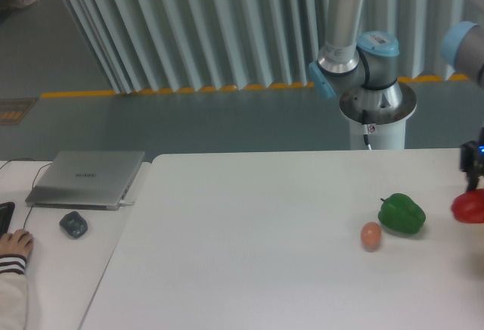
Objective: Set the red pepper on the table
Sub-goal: 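Carry the red bell pepper in the gripper toward the green pepper, then lower the held red pepper onto the table beside the green pepper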
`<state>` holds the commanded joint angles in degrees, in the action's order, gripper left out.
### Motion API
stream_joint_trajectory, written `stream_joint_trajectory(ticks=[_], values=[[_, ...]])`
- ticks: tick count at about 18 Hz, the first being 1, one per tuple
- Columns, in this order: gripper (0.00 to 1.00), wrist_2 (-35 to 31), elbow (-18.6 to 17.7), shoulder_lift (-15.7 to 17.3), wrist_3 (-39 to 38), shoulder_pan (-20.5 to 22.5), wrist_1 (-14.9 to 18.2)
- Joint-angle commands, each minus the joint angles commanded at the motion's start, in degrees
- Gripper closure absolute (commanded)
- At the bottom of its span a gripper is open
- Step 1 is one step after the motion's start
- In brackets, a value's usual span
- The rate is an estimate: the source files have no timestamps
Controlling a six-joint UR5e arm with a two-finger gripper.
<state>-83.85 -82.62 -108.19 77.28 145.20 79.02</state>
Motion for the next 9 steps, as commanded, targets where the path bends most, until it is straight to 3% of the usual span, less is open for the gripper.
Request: stream_joint_trajectory(ticks=[4,7,9], values=[[0.46,-0.5,-1.1,-2.0,-9.5,-4.8,-6.1],[0.46,-2.6,-1.6,-2.6,-11.4,-6.3,-7.8],[0.46,-5.5,-3.6,-3.3,-14.7,-8.5,-14.2]])
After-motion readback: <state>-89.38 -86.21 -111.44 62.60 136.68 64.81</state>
